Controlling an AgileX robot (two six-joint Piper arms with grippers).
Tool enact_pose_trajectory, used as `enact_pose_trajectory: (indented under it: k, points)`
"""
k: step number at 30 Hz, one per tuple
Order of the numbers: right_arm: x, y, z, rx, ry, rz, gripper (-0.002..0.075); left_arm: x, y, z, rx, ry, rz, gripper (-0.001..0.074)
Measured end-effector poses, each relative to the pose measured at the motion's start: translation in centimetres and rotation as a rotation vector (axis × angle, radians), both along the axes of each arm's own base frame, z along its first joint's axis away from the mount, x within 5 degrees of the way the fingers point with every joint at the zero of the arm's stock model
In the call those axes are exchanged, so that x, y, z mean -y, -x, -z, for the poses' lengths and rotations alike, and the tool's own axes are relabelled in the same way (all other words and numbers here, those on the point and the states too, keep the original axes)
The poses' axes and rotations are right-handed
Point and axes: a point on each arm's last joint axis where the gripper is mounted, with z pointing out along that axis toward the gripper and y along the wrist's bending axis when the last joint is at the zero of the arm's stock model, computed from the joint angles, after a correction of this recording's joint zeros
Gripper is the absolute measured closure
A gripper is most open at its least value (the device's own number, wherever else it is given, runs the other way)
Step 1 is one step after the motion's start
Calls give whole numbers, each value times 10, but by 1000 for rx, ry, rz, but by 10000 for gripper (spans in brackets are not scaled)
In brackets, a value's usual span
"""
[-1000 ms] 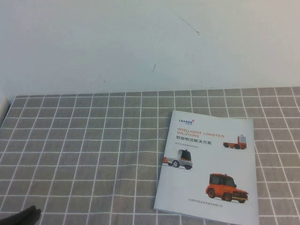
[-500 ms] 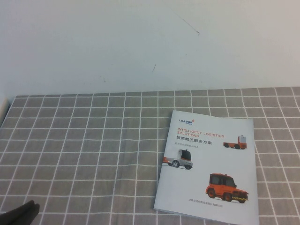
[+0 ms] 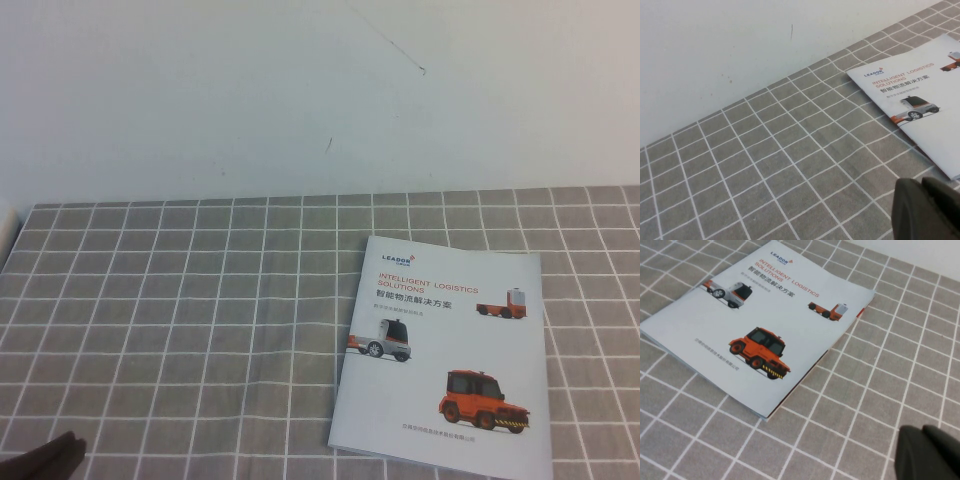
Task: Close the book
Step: 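Close the open booklet and leave it lying on the table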
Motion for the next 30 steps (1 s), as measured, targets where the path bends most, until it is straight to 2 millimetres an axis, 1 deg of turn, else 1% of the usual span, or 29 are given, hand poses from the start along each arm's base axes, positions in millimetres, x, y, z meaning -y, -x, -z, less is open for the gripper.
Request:
enact_pose_trajectory:
  k: [4,7,10,13,16,19,22,25,28,30]
  points:
    - [0,0,0,0,0,0,729,0,0,0,0,0,0,738]
    - [0,0,0,1,-2,0,729,-1,1,5,6,-3,-8,738]
    - [0,0,0,-1,-8,-2,729,-9,2,12,72,-23,-85,738]
    - [-1,1,0,-4,-16,-4,729,-17,8,17,146,-42,-176,738]
    - [-1,1,0,-3,-22,-6,729,-24,14,27,183,-9,-271,738]
    - [-2,1,0,-5,-28,-8,729,-27,12,46,113,17,-355,738]
    - [-2,1,0,-5,-28,-8,729,-29,11,65,19,25,-398,738]
    - [-2,1,0,-7,-33,-10,729,-29,12,70,-37,70,-414,738]
    - [-2,1,0,-7,-35,-10,729,-29,12,71,-48,101,-407,738]
    - [-2,1,0,-7,-35,-10,729,-27,13,71,-67,155,-400,738]
